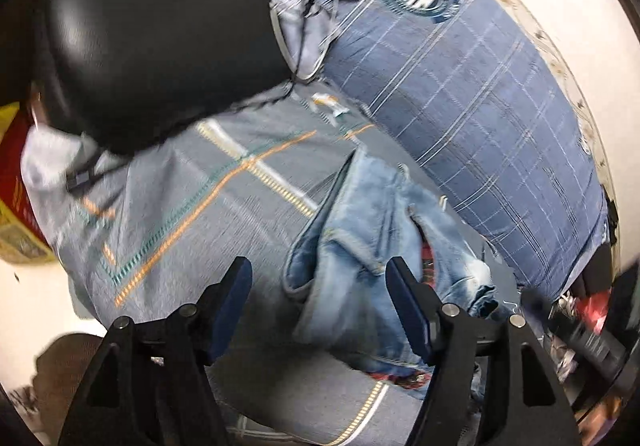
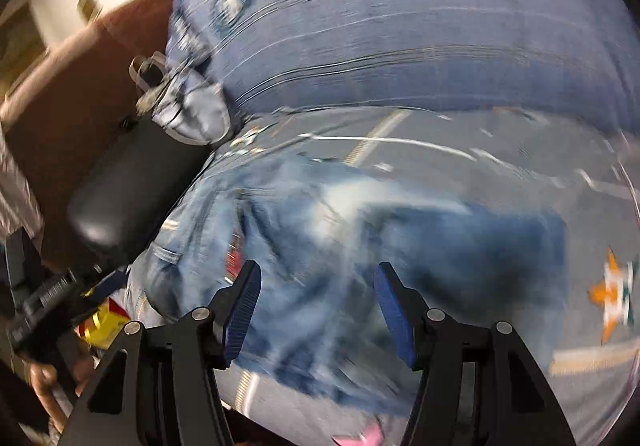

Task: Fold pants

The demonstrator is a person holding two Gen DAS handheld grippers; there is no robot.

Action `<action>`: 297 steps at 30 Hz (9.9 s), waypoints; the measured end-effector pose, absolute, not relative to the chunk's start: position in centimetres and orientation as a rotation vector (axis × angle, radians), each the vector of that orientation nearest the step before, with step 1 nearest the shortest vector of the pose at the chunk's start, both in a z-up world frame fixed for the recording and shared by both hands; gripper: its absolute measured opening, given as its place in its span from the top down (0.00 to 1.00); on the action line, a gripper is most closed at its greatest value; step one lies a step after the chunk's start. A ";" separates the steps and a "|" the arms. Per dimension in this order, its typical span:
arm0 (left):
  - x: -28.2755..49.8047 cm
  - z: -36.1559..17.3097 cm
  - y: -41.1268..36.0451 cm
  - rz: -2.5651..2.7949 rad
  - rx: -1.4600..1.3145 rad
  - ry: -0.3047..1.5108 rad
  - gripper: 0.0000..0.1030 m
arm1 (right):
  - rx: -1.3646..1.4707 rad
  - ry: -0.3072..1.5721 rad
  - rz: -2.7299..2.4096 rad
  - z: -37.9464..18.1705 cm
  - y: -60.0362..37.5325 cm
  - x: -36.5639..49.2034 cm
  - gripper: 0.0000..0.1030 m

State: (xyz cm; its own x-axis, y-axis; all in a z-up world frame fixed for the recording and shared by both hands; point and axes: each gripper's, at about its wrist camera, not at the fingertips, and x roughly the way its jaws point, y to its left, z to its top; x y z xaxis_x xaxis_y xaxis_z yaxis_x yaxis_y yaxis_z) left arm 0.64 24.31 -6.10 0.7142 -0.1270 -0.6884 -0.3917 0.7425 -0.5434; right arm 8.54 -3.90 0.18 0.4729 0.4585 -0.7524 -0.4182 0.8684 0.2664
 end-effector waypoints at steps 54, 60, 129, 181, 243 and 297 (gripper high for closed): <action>-0.7 1.2 -1.6 -0.299 -0.134 0.598 0.77 | -0.025 1.107 0.479 3.9 -2.9 15.9 0.72; -0.6 -1.5 -9.8 -0.376 0.073 0.666 0.77 | 0.237 1.063 0.447 0.4 -15.4 15.9 0.58; -0.5 -0.3 3.2 0.005 -0.145 0.717 0.36 | 0.322 0.603 0.019 -2.5 -19.4 -2.5 0.29; -4.1 2.4 3.0 0.057 -0.061 0.686 0.11 | 0.143 0.751 0.146 -4.0 -11.3 -4.4 0.20; -4.0 2.0 2.7 0.123 -0.048 0.709 0.11 | 0.188 0.760 0.168 -6.2 -11.8 -3.7 0.20; -3.2 0.3 1.4 0.040 -0.062 0.765 0.11 | 0.152 0.683 0.072 -5.1 -13.0 -5.4 0.18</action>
State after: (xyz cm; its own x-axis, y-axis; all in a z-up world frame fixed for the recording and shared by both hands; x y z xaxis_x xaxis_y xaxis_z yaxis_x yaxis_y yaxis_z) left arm -3.23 1.37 0.26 0.7209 0.0142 -0.6929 -0.0590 0.9974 -0.0410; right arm -5.37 -13.04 -5.12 0.7738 0.1160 -0.6227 -0.0165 0.9864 0.1633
